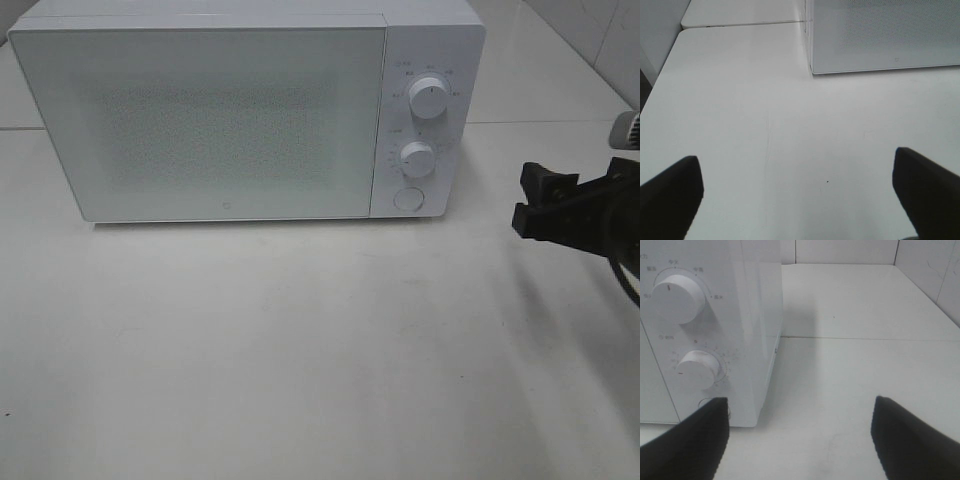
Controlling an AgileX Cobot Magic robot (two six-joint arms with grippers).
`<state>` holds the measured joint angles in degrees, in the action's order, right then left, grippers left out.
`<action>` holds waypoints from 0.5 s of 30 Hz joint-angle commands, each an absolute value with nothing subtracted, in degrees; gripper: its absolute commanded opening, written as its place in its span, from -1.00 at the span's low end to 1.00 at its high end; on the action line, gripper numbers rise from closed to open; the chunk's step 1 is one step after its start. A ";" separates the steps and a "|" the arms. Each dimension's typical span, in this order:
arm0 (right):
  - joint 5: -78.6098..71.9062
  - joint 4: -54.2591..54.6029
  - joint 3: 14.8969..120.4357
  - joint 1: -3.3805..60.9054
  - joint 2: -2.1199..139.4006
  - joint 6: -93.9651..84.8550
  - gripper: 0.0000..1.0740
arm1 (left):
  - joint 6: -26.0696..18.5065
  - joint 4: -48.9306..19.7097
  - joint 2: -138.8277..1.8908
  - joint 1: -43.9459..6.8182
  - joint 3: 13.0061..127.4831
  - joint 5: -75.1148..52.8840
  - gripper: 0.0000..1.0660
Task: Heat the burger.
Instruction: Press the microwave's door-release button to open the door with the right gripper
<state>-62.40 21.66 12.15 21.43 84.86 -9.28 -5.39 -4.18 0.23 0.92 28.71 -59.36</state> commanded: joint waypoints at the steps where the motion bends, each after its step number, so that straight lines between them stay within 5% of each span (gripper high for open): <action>1: -66.23 27.90 12.15 26.47 87.15 -11.97 0.42 | -5.39 -4.53 1.60 0.97 28.59 -58.96 0.83; 15: -70.07 42.40 15.36 41.48 93.97 -14.38 0.42 | -5.39 -4.53 1.60 0.97 28.59 -58.96 0.83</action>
